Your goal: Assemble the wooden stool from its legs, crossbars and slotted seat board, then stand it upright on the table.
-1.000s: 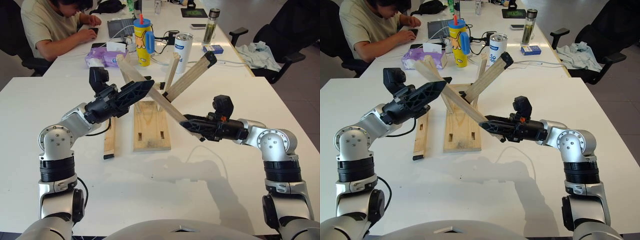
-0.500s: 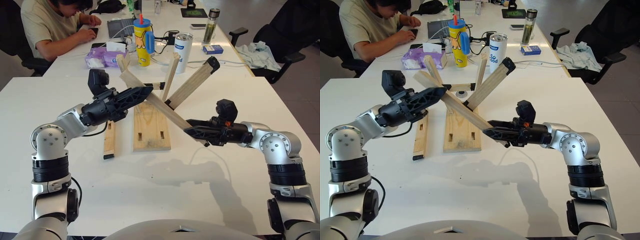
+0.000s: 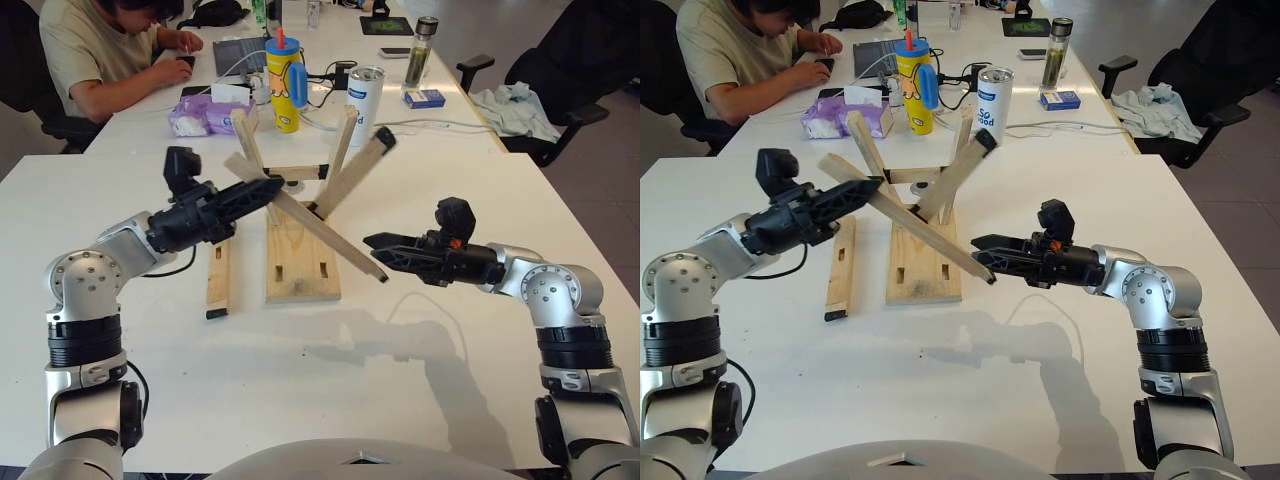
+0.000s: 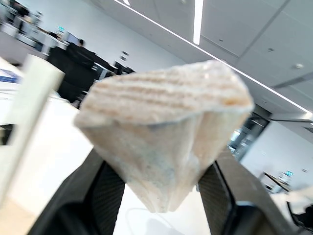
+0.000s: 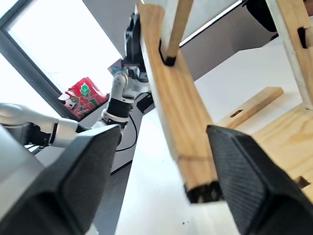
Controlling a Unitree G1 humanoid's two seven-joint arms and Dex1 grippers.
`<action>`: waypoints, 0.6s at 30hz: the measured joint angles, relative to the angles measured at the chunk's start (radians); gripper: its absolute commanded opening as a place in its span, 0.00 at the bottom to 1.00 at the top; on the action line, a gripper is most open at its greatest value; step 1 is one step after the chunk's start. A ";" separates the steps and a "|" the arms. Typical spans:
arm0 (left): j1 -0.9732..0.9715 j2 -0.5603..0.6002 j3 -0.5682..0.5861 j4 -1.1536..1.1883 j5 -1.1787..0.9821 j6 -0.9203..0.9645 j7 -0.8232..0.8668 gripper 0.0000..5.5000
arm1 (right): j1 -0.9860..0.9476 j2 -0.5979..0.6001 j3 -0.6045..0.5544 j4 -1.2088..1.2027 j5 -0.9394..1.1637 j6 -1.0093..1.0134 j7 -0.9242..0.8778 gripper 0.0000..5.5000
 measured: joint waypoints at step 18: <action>0.035 0.123 0.082 0.073 0.215 -0.189 -0.113 0.37 | 0.047 0.099 0.427 0.259 -0.987 -1.009 -0.471 0.74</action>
